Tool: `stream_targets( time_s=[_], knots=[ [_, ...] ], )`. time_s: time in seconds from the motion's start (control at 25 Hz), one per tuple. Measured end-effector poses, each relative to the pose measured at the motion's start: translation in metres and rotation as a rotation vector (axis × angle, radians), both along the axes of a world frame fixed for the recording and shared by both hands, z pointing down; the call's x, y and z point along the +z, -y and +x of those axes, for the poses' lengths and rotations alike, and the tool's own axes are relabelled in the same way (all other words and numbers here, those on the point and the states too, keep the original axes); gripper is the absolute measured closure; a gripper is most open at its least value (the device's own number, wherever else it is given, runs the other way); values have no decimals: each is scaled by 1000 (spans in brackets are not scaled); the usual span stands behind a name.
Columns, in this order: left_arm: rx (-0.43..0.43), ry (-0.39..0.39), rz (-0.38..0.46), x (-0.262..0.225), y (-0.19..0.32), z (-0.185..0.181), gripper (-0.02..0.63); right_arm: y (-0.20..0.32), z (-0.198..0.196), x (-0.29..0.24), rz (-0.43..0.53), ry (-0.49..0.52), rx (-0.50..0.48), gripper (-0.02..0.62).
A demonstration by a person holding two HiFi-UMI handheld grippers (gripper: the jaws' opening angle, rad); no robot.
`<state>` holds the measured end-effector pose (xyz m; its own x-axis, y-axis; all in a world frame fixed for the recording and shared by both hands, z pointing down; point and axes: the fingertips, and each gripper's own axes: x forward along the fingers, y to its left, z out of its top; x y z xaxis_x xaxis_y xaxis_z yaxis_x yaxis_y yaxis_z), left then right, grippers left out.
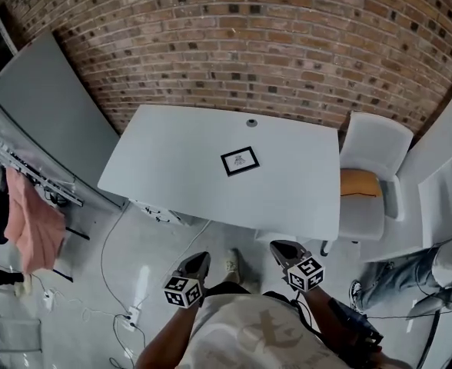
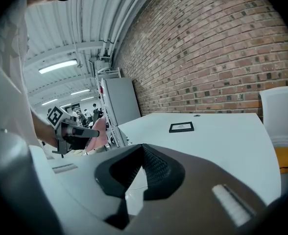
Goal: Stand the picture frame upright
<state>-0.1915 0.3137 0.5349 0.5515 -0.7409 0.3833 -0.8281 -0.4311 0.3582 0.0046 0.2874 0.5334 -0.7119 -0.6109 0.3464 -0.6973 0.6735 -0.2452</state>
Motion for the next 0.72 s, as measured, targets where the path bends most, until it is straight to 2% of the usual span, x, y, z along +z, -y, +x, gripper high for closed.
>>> stream_targets(
  time_s=[0.24, 0.72],
  knots=[
    [6, 12, 21, -6, 11, 0, 601, 5, 9, 4, -4, 0, 26, 588],
    [56, 23, 47, -18, 33, 23, 603, 15, 33, -9, 24, 29, 86, 588]
  ],
)
